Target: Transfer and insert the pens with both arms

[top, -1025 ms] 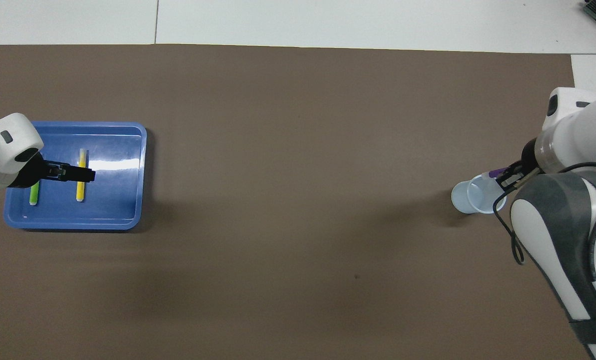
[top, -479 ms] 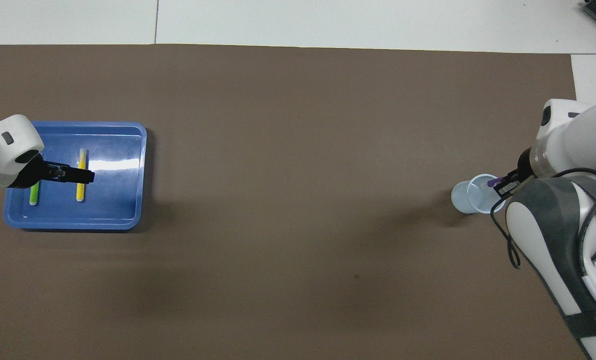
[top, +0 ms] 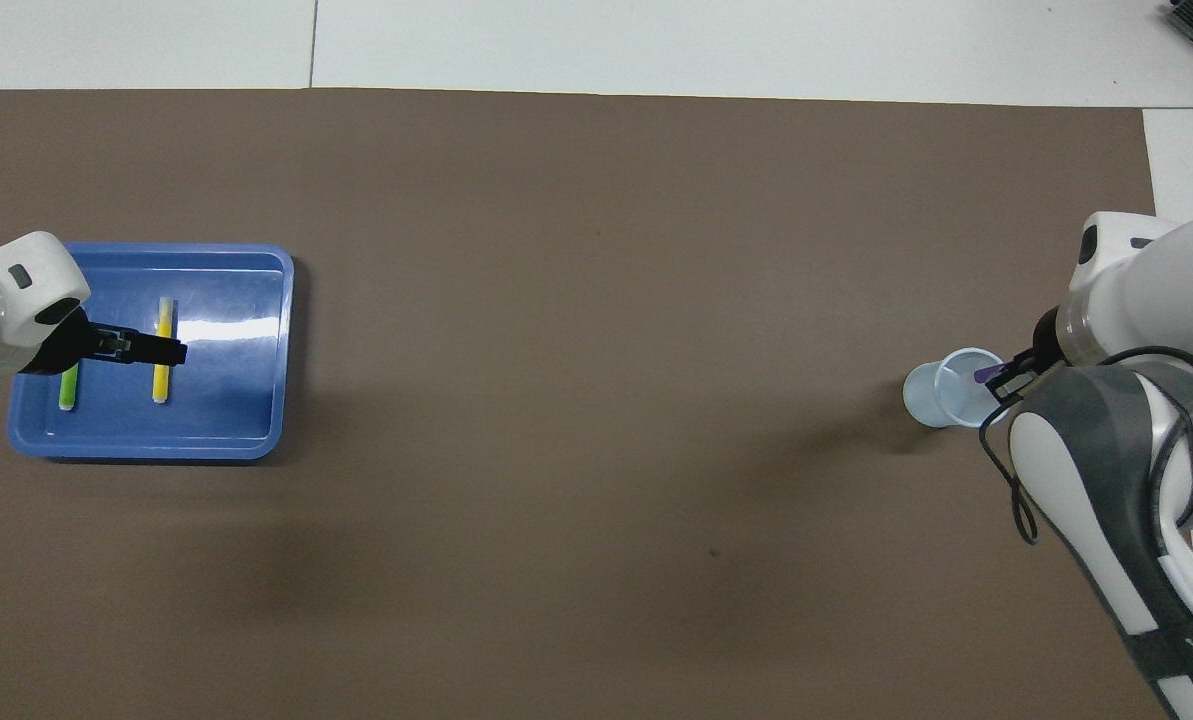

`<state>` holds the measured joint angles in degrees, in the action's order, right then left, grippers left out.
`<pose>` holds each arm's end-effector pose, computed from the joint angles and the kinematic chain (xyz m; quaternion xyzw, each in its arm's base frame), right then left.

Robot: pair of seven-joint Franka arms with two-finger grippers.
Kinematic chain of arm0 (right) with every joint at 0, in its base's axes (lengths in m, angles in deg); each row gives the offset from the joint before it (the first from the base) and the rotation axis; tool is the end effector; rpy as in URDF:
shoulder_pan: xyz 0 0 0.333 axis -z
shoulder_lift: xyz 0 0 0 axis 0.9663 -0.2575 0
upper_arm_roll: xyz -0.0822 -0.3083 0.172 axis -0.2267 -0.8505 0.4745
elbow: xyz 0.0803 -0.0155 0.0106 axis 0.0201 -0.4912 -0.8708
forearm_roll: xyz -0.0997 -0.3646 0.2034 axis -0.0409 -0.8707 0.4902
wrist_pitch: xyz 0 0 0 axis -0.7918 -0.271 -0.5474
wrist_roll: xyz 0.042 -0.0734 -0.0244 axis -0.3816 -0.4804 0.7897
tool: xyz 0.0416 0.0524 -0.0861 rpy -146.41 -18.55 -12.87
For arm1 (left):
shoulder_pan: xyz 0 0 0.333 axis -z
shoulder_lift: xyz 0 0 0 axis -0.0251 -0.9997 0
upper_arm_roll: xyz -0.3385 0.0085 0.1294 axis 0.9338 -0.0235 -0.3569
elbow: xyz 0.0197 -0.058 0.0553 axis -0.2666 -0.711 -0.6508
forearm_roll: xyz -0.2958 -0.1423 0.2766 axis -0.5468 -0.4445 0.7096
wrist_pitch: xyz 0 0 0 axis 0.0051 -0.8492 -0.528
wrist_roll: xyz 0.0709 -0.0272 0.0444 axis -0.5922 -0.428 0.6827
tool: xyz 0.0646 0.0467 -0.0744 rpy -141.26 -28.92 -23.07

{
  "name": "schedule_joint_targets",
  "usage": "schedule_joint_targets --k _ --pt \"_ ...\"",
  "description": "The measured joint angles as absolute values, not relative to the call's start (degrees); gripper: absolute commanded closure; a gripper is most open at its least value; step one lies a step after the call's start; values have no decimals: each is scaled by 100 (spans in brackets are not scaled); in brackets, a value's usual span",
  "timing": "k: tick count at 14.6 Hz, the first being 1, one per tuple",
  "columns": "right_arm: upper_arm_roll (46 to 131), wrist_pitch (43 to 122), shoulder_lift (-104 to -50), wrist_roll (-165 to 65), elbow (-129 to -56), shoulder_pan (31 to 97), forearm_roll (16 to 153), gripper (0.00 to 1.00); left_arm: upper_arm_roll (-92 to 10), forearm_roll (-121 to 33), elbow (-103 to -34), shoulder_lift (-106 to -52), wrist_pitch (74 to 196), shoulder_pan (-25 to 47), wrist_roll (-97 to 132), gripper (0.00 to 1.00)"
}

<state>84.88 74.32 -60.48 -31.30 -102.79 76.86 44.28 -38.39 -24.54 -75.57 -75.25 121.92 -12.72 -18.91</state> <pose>0.5781 0.0033 0.5003 0.9591 0.2710 -0.0441 0.0684 0.6093 0.0563 0.4203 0.9928 -0.1087 0.0298 0.0403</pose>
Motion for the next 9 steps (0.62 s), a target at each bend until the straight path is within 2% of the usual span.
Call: schedule_joint_targets --k 6,9 --pt "8494 7432 -5994 -3130 -10269 7702 4481 0 -3927 -2450 -6982 -8042 12197 -1307 -1684 5" --pt "8504 7328 -5905 -3132 -10173 7697 5160 0 -3955 -2449 -6882 -8228 12265 -1311 -1532 7"
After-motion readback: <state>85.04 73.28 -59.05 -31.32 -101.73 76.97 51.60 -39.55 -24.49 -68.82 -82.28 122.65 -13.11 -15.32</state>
